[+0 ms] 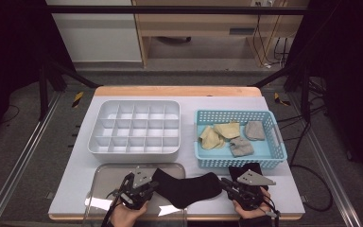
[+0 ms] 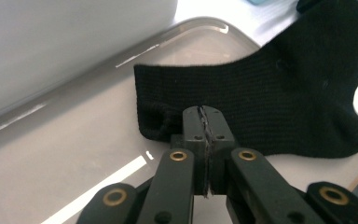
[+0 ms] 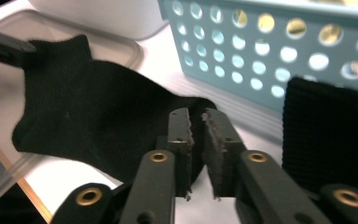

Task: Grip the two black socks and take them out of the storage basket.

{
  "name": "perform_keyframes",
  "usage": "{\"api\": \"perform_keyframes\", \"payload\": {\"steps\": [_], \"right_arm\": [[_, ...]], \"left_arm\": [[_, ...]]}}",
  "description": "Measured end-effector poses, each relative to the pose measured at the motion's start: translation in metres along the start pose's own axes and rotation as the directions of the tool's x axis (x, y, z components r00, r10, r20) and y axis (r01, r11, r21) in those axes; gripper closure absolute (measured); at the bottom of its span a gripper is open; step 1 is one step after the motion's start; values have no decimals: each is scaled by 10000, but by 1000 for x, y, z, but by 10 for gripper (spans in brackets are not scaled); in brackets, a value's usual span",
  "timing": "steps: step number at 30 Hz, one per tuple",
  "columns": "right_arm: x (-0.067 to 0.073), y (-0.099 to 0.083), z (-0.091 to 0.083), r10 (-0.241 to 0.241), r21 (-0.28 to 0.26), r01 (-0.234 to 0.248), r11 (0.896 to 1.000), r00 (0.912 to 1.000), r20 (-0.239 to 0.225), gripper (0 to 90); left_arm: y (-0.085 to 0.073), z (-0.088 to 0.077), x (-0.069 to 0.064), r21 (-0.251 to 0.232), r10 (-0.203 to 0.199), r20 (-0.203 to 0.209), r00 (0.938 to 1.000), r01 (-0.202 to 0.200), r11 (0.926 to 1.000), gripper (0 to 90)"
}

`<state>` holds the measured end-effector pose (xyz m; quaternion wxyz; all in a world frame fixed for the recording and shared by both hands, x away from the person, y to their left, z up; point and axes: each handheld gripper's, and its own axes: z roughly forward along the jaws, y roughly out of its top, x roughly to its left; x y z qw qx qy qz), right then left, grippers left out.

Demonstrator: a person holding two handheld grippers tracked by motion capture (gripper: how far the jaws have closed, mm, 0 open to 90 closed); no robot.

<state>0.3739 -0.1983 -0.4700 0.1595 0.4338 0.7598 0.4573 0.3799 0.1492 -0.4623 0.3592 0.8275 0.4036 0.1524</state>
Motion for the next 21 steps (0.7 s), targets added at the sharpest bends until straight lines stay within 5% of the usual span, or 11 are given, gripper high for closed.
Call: {"api": "perform_keyframes", "payload": {"steps": [9, 15, 17, 21], "right_arm": [[-3, 4, 18, -118, 414, 102, 9991, 9992, 383, 720], [-5, -1, 33, -297, 1071, 237, 9940, 9981, 543, 786], [-5, 0, 32, -212, 1068, 165, 9941, 9989, 427, 866], [-4, 1, 23, -148, 1060, 81, 9943, 9979, 632, 874]], "left_arm": [[5, 4, 13, -262, -420, -464, 9980, 408, 9988, 664], [1, 12, 23, -58, -872, -310, 9957, 871, 9962, 751], [1, 11, 23, -58, -874, -332, 9956, 873, 9962, 820], [-1, 7, 21, -46, -862, -184, 9961, 861, 9963, 867]]}}
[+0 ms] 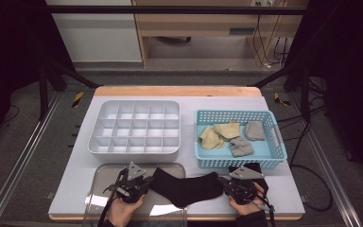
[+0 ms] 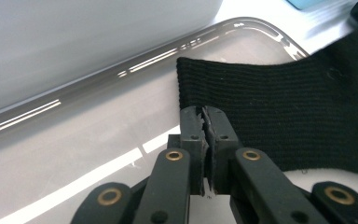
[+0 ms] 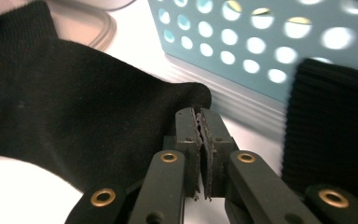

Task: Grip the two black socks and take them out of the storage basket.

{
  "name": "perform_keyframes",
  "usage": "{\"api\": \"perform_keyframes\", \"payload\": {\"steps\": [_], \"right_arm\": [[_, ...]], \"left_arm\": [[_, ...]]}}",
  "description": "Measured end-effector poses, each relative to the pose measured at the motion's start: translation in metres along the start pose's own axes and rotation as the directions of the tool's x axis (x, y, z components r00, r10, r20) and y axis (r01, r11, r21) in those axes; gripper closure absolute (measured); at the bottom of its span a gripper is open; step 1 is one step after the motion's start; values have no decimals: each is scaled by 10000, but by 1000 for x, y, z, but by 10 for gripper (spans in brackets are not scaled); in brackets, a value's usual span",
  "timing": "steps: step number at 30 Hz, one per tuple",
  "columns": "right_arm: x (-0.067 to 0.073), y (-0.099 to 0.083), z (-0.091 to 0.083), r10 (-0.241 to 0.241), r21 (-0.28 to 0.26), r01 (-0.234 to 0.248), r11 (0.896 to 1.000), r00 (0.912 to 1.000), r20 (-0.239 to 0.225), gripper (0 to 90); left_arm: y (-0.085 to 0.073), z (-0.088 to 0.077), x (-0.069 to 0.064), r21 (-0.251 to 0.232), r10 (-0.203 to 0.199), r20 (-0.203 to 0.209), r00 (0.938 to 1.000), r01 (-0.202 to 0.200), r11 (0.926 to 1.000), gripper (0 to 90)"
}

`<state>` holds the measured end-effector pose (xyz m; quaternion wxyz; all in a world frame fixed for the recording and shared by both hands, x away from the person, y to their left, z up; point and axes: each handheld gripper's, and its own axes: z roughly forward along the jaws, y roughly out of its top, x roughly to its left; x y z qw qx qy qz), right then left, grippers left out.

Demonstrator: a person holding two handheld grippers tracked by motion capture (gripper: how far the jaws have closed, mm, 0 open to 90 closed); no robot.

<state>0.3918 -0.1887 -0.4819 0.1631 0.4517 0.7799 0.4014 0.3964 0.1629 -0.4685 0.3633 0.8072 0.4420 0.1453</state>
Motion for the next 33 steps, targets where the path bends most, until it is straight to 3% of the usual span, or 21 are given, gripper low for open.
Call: {"api": "perform_keyframes", "payload": {"steps": [6, 9, 14, 19, 23, 26, 29, 33], "right_arm": [[-3, -14, -26, 377, -31, -376, 9993, 9991, 198, 873], [-2, -19, -29, 543, 92, -544, 9985, 9984, 147, 871], [0, -21, -26, 313, 202, -316, 9993, 9994, 166, 811], [-1, -18, -33, 307, -391, -305, 9988, 9995, 46, 775], [-7, -14, -40, 235, -919, -174, 9956, 9976, 658, 744], [-14, -14, -40, 386, -950, -288, 9951, 9940, 1027, 705], [-21, -12, -30, 325, -793, -205, 9966, 9876, 1536, 610], [-25, -11, -16, 126, -270, -78, 9996, 9831, 1829, 587]], "left_arm": [[-9, -16, -6, 21, 211, 447, 9988, -212, 9998, 872], [-14, -19, -7, 10, 309, 445, 9985, -310, 9995, 871], [-14, -14, -4, 39, 269, 443, 9987, -271, 9996, 864], [-14, -18, -2, -297, 183, 360, 9992, -172, 9994, 788], [-12, -23, 3, -645, 76, 204, 9998, -62, 9979, 701], [-11, -26, 6, -839, -42, 74, 10000, 48, 9965, 660], [-11, -27, 8, -902, -134, 10, 9999, 135, 9958, 646], [-11, -28, 9, -986, -109, 10, 9999, 109, 9951, 643]]}}
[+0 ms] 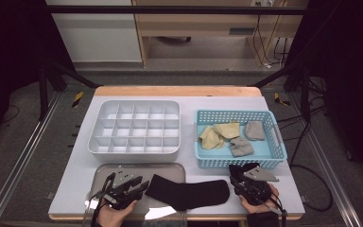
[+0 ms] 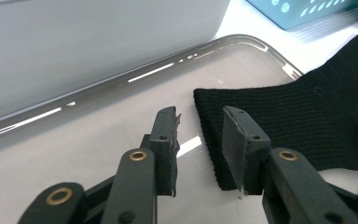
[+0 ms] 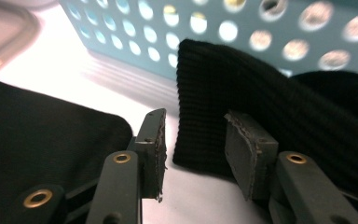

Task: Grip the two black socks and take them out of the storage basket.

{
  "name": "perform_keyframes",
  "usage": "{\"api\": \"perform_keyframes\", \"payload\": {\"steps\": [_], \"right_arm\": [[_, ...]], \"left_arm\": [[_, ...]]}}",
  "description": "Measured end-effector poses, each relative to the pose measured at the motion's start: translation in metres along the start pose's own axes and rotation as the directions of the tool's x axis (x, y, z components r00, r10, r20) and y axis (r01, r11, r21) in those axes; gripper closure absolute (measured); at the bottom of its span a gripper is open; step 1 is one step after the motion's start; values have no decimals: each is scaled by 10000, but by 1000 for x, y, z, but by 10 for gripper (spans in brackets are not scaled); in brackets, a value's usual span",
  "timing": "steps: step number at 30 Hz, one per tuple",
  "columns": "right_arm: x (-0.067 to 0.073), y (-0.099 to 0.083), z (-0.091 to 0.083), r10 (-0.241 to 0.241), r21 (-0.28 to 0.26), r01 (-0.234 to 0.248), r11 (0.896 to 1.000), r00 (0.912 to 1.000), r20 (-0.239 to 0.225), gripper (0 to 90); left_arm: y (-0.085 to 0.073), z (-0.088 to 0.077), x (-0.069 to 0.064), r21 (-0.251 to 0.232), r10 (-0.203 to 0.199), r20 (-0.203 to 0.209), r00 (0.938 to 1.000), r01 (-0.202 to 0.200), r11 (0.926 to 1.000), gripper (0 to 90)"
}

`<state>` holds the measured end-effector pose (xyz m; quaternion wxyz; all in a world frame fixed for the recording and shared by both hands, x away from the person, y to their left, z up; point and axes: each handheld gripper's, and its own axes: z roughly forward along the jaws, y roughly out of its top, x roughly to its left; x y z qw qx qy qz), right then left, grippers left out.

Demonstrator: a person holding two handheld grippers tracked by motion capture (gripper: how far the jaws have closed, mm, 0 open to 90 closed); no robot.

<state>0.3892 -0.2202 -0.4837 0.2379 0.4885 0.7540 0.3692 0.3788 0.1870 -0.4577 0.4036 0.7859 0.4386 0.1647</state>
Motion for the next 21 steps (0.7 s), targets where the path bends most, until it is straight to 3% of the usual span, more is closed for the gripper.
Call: {"api": "perform_keyframes", "payload": {"steps": [2, 9, 12, 15, 17, 21], "right_arm": [[2, -2, 4, -228, 125, 227, 9997, 9997, 78, 604], [4, -2, 5, -324, 247, 306, 9992, 9969, 724, 821], [-1, -2, 4, -34, 139, 27, 9999, 9986, 532, 844], [-4, 1, -7, 428, -388, -428, 9983, 9991, 17, 843], [-1, 8, -22, 602, -937, -654, 9934, 9966, -568, 841], [13, 21, -39, 333, -1507, -579, 9869, 9864, -1612, 835]], "left_arm": [[0, 0, 0, -14, -29, -26, 10000, 29, 10000, 639], [1, -3, 3, -152, -91, -187, 9998, 88, 9998, 632], [1, -5, 4, -199, -127, -213, 9997, 123, 9997, 632], [2, -6, 5, -229, -182, -223, 9996, 177, 9996, 632], [2, -6, 6, -249, -169, -235, 9996, 163, 9996, 632], [3, -7, 5, -317, -217, -192, 9996, 211, 9993, 628]]}}
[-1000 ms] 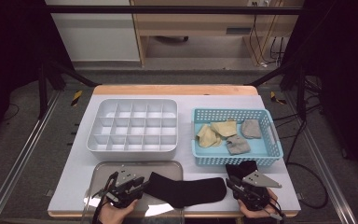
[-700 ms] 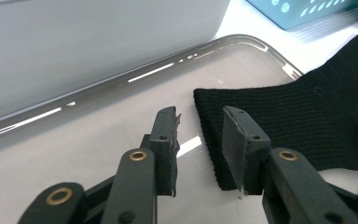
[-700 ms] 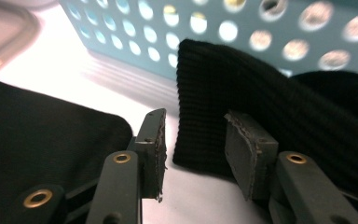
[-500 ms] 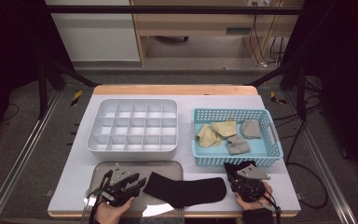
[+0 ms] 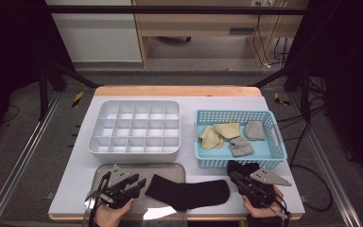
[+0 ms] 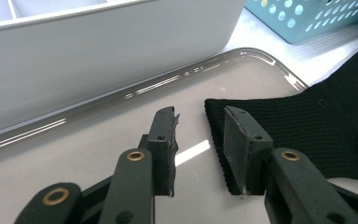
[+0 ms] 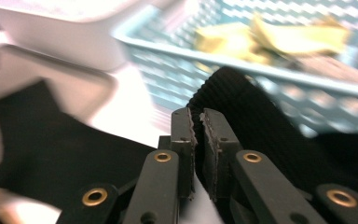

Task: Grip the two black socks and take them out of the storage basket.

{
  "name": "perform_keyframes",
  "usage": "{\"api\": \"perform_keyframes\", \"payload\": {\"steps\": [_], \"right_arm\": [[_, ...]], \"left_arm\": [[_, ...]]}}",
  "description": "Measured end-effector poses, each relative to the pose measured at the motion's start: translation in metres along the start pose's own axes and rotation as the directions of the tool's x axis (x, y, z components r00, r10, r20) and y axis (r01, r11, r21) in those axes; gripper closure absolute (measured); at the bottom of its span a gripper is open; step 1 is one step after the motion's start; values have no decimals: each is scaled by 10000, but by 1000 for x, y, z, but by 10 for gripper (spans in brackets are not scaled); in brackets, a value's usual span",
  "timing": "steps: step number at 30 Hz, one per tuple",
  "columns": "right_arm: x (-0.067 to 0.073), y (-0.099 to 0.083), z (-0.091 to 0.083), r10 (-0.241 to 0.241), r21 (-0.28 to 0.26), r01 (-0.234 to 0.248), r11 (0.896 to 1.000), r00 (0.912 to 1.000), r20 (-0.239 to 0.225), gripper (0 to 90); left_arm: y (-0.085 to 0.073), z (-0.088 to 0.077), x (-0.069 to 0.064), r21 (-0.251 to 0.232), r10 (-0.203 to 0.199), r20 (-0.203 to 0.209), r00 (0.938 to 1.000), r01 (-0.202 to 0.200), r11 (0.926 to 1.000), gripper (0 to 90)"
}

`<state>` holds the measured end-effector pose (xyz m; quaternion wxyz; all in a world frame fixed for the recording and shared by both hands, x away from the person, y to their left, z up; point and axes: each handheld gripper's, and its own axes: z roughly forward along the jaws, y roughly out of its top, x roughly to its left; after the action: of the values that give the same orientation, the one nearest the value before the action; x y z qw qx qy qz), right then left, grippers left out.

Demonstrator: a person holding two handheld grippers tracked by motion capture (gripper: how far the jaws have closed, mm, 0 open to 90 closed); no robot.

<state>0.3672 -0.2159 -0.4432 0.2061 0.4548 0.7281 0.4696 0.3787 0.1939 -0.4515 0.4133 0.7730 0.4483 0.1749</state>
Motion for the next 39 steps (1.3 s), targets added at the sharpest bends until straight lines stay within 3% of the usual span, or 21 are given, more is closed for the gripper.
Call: {"api": "perform_keyframes", "payload": {"steps": [2, 6, 10, 14, 19, 21, 23, 28, 32, 35, 39], "right_arm": [[9, 6, -2, -78, -122, 71, 9999, 9980, -626, 835], [30, 12, 4, -318, -172, 294, 9994, 9858, -1651, 834], [45, 8, 24, -268, 335, 356, 9988, 9715, -2356, 833], [57, 0, 46, -475, 907, 717, 9933, 9685, -2446, 824], [57, -14, 69, -448, 1677, 851, 9822, 9719, -2311, 766], [56, -14, 69, -377, 1604, 784, 9839, 9694, -2425, 734], [53, -10, 61, -376, 1203, 697, 9903, 9673, -2509, 703], [36, 2, 36, -476, 318, 546, 9980, 9804, -1912, 676], [14, 4, 20, -358, 47, 363, 9993, 9954, -889, 684], [-2, 1, 10, -313, 24, 313, 9995, 9994, -148, 685], [-21, -7, 0, -102, 79, 97, 9999, 9977, 663, 686]], "left_arm": [[1, -1, 0, -24, -11, 41, 10000, 11, 10000, 627], [1, -2, 0, -71, -46, 72, 10000, 46, 10000, 626], [1, -2, -1, -82, -46, 118, 9999, 47, 10000, 625], [3, -2, -3, -110, -22, 203, 9998, 24, 9999, 622], [5, -2, -7, -205, 25, 295, 9996, -19, 9998, 608], [7, -3, -9, -257, 57, 347, 9994, -48, 9997, 595], [11, -6, -13, -373, 112, 447, 9989, -95, 9993, 580], [25, -10, -25, -449, 254, 783, 9966, -219, 9988, 553], [38, -5, -37, -228, 599, 882, 9943, -581, 9980, 541], [49, 4, -50, -59, 856, 969, 9916, -855, 9963, 535], [58, 21, -66, 295, 1040, 1198, 9873, -1082, 9937, 536]]}}
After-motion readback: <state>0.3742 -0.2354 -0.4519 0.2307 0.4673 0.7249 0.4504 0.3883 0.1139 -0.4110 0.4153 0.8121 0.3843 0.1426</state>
